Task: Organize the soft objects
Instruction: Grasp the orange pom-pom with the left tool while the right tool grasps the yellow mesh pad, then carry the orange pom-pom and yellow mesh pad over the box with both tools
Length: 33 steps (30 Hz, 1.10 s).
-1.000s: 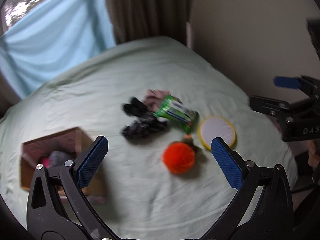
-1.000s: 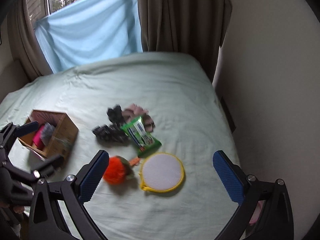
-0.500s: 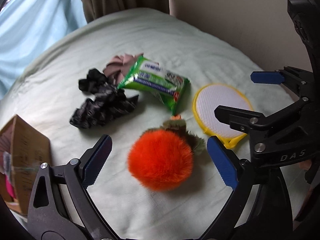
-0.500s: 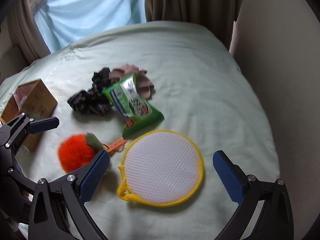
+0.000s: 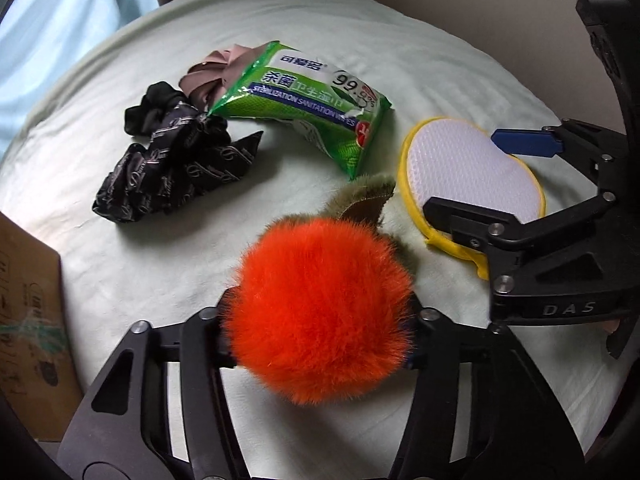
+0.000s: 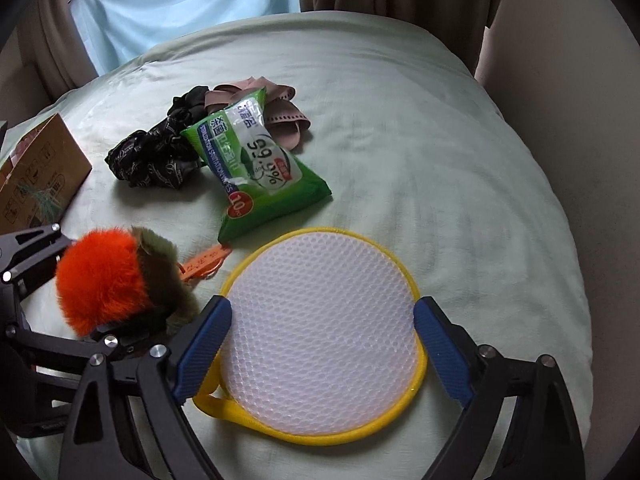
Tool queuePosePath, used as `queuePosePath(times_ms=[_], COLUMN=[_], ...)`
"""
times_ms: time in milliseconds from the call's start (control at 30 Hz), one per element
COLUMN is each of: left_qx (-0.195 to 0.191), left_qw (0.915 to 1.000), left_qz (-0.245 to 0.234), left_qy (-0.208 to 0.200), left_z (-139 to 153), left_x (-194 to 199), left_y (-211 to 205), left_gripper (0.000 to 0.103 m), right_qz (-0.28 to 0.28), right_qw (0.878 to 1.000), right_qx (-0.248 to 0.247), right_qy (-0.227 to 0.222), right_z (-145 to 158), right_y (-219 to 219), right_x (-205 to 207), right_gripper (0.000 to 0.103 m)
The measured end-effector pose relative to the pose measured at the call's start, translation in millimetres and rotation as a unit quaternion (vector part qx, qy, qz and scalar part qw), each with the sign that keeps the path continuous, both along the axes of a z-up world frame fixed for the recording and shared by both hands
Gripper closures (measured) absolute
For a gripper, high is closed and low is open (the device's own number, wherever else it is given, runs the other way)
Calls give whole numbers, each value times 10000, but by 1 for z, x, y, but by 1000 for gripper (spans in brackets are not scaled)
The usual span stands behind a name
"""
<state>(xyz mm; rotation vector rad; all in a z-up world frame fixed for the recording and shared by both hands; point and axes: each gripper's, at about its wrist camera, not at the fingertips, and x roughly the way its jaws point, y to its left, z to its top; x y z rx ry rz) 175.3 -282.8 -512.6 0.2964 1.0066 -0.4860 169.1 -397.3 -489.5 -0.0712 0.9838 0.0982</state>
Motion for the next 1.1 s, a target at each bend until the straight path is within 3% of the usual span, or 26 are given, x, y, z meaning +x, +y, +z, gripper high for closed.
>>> queuePosePath(times_ms=[200, 400, 700, 900, 1100], left_qx=[93, 97, 24, 29, -80], left_qw=[9997, 9996, 9999, 9996, 9987], left_qz=[-201, -233, 32, 109, 250], left_qy=[-73, -81, -99, -259, -438], left_z=[-4, 1, 13, 37, 87], left_x=[-4, -4, 4, 5, -5], left_y=[-5, -8, -2, 1, 8], left_gripper=[64, 67, 67, 67, 67], right_qz=[-17, 152, 159, -82, -95], right_qw=[10000, 9996, 9997, 9990, 9992], right_qx=[-2, -250, -159, 311, 354], right_qy=[-25, 2, 109, 294, 130], right_z=[-4, -5, 2, 15, 68], right_y=[3, 12, 18, 7, 8], right_x=[1, -3, -6, -6, -15], right_gripper=[14, 28, 53, 63, 64])
